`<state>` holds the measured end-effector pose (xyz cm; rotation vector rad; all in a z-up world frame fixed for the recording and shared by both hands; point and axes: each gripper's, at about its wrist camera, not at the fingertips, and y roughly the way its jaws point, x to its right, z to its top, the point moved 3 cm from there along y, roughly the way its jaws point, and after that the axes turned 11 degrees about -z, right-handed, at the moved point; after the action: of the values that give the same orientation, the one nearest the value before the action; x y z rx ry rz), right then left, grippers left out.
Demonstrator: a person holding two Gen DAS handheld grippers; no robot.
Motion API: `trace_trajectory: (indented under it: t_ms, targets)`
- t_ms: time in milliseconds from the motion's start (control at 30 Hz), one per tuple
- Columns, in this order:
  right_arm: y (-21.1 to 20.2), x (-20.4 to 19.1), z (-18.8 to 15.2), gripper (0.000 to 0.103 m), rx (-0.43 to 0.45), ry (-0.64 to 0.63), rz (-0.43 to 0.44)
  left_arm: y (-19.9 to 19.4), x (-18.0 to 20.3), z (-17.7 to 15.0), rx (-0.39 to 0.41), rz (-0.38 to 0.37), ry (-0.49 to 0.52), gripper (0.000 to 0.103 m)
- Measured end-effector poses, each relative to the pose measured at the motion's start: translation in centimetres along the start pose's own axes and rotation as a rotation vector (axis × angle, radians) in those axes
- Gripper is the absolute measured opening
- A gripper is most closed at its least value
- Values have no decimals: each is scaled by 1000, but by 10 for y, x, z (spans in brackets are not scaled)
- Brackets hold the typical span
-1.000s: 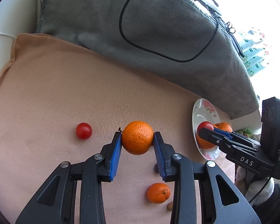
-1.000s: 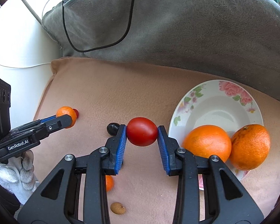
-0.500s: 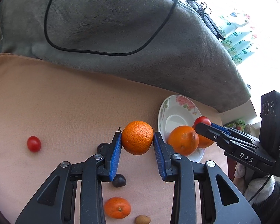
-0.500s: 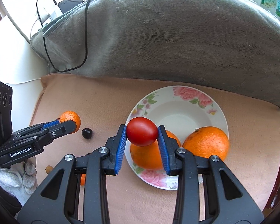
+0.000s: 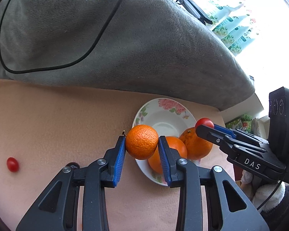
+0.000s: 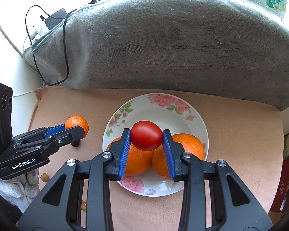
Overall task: Organize fruits
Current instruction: 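Carry the tomato and mandarin in both grippers over the white floral bowl, then open the right gripper to drop the tomato while the left gripper releases the mandarin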
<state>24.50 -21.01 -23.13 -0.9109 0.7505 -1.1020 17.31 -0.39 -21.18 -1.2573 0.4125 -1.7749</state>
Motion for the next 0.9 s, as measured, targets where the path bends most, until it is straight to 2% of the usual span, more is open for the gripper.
trace_trajectory:
  t_ms: [467,900]
  targets:
    - [7,27,3,35,0,29,-22,27,33,11,-40,73,123,33]
    - [19,30,6,35,-18,21,-25,45,41,15,-66,95,144,33]
